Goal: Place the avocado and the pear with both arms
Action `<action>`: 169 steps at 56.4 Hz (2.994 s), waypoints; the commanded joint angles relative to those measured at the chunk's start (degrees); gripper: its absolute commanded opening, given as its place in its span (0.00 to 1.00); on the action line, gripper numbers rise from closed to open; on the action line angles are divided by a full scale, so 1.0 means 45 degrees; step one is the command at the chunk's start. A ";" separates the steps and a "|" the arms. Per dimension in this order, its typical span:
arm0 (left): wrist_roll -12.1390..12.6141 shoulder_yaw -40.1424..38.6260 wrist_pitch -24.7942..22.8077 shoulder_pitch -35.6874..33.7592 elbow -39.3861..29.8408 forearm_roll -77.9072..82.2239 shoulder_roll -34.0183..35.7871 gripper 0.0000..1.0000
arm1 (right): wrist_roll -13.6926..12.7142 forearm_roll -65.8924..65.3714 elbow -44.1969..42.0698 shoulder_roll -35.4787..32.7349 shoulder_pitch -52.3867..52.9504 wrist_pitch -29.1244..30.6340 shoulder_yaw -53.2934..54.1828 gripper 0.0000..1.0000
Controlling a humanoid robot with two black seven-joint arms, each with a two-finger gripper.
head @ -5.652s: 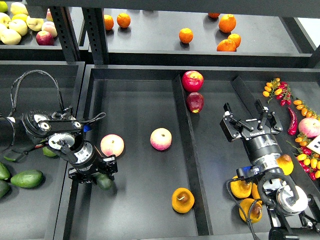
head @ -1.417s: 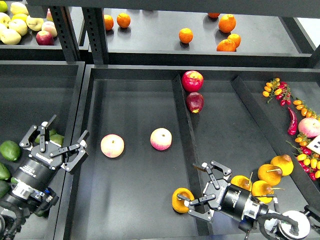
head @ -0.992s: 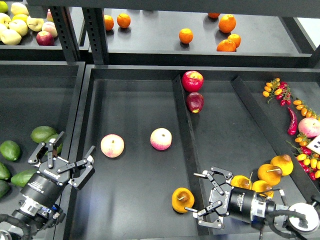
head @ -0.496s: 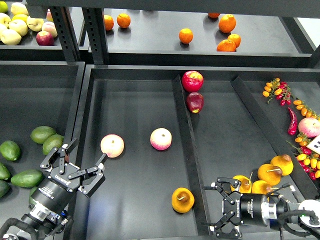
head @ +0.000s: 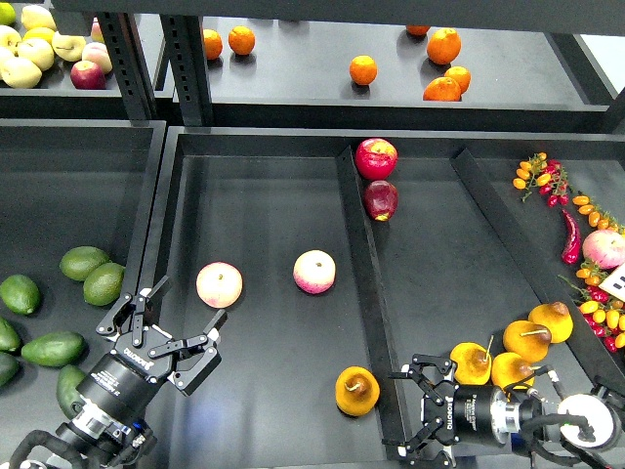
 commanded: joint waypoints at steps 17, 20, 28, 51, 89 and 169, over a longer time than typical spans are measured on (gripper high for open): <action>-0.0001 0.0127 -0.0001 0.0014 -0.0018 0.0245 0.0001 0.99 | 0.0000 -0.0429 -0.0722 0.0853 -0.0239 0.0020 0.0057 0.97; -0.0001 0.0146 -0.0001 0.0014 -0.0018 0.0284 0.0001 0.99 | 0.0000 -0.0625 -0.0800 0.0872 -0.0259 0.0020 0.0076 0.94; -0.0001 0.0185 -0.0001 0.0014 -0.0018 0.0323 0.0001 0.99 | 0.0000 -0.0782 -0.0976 0.1087 -0.0278 0.0000 0.0271 0.82; -0.0001 0.0380 -0.0001 0.0014 -0.0018 0.0323 0.0001 0.99 | 0.0000 -0.0840 -0.1073 0.1244 -0.0668 -0.0429 0.0993 0.50; -0.0001 0.0478 -0.0001 0.0034 -0.0018 0.0460 0.0001 0.99 | 0.0000 -0.0801 -0.0976 0.1537 -0.1196 -0.0527 0.1971 0.10; -0.0001 0.0517 -0.0001 0.0073 -0.0018 0.0538 0.0001 0.99 | 0.0000 -0.1426 -0.0741 0.2337 -0.0825 -0.2656 0.1775 0.99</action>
